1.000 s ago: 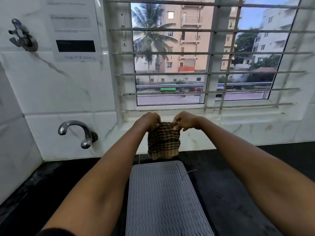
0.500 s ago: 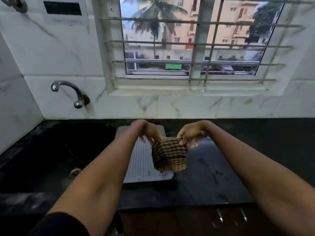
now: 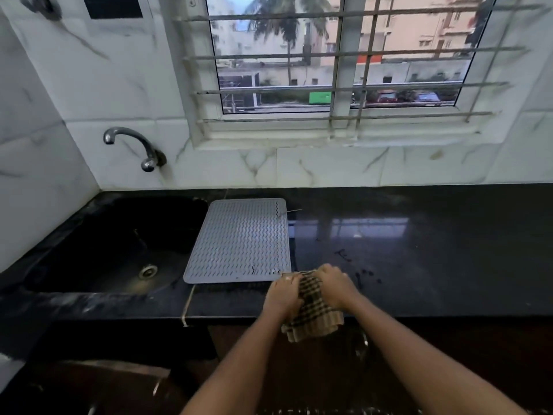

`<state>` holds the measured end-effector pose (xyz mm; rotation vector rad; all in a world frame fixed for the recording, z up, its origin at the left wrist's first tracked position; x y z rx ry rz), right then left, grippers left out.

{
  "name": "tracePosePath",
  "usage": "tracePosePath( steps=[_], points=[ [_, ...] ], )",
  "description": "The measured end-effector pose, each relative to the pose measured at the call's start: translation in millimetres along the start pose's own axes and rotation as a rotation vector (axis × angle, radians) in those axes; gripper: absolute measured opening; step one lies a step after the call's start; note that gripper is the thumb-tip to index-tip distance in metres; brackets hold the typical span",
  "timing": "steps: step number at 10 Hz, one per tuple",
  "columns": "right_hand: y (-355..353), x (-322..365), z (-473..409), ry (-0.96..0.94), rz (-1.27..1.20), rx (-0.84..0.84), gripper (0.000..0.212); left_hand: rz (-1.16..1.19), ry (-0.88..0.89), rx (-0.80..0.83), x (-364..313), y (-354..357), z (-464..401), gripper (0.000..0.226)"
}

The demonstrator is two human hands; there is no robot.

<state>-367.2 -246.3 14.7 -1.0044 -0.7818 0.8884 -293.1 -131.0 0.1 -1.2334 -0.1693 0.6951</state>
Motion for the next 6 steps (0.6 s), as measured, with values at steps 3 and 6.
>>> tracePosePath(
  steps=[3,6],
  points=[
    [86.7,23.1,54.2,-0.045,0.089,-0.102,0.074,-0.232,0.025,0.122,11.5,64.6,18.3,0.071],
    [51.1,20.8,34.4,-0.013,0.028,0.139,0.063,-0.146,0.024,0.142,5.5,34.8,18.2,0.061]
  ],
)
Point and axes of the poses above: each hand's wrist, its own z-axis away from the middle knuckle, its own y-axis out of the palm, x = y × z, the point moved 3 cm from there along -z, towards the middle knuckle, and after that the axes turned 13 degrees about x, right-handed, at the moved point
